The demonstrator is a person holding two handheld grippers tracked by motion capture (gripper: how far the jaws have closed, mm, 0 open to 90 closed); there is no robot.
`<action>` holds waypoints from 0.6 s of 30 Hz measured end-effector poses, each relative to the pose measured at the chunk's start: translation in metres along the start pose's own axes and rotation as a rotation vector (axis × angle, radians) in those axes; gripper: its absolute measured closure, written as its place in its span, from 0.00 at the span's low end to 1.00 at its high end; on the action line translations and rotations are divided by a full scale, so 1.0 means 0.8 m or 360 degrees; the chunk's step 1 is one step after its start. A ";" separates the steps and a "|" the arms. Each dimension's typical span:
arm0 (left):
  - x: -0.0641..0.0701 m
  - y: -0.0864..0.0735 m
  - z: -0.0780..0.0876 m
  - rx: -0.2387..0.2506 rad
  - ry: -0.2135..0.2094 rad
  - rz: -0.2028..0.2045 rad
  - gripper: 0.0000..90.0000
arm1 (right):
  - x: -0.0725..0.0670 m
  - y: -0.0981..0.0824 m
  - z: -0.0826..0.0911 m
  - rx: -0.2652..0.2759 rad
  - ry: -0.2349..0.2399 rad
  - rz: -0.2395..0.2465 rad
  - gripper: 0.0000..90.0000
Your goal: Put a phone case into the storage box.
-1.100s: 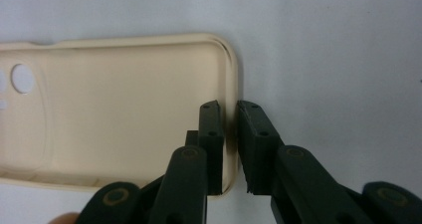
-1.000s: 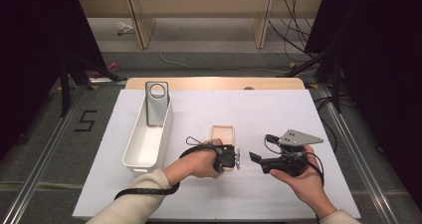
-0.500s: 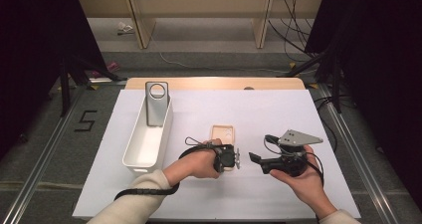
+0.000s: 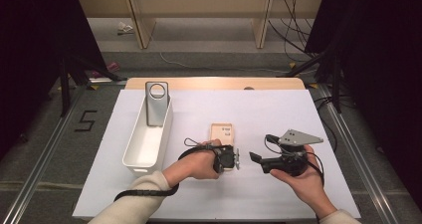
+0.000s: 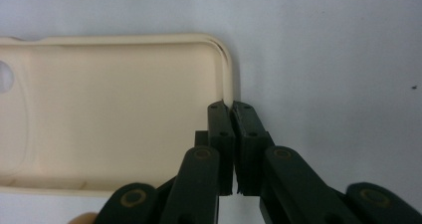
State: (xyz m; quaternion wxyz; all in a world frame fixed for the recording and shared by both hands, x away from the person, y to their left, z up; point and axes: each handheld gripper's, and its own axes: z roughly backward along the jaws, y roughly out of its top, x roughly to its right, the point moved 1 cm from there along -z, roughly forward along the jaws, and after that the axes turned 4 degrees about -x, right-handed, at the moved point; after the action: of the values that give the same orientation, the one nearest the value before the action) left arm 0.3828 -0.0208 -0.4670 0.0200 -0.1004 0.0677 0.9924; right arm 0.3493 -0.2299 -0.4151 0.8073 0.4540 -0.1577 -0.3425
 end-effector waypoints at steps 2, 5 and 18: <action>0.003 -0.002 0.003 -0.0005 0.0048 -0.0028 0.97 | 0.000 0.000 0.000 -0.0002 -0.0004 -0.0006 0.18; 0.011 -0.004 0.010 0.0021 0.0106 -0.0024 0.97 | 0.001 0.000 -0.001 -0.0003 -0.0005 -0.0010 0.18; 0.053 -0.015 0.045 0.0249 0.0284 -0.0025 0.98 | 0.014 0.012 -0.023 -0.0034 -0.0012 -0.0142 0.20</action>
State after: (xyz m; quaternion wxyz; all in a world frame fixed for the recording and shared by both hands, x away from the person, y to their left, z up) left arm 0.3348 -0.0027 -0.4423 0.0294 -0.1871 0.1457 0.9710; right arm 0.3717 -0.2231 -0.4173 0.7953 0.4507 -0.1367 -0.3817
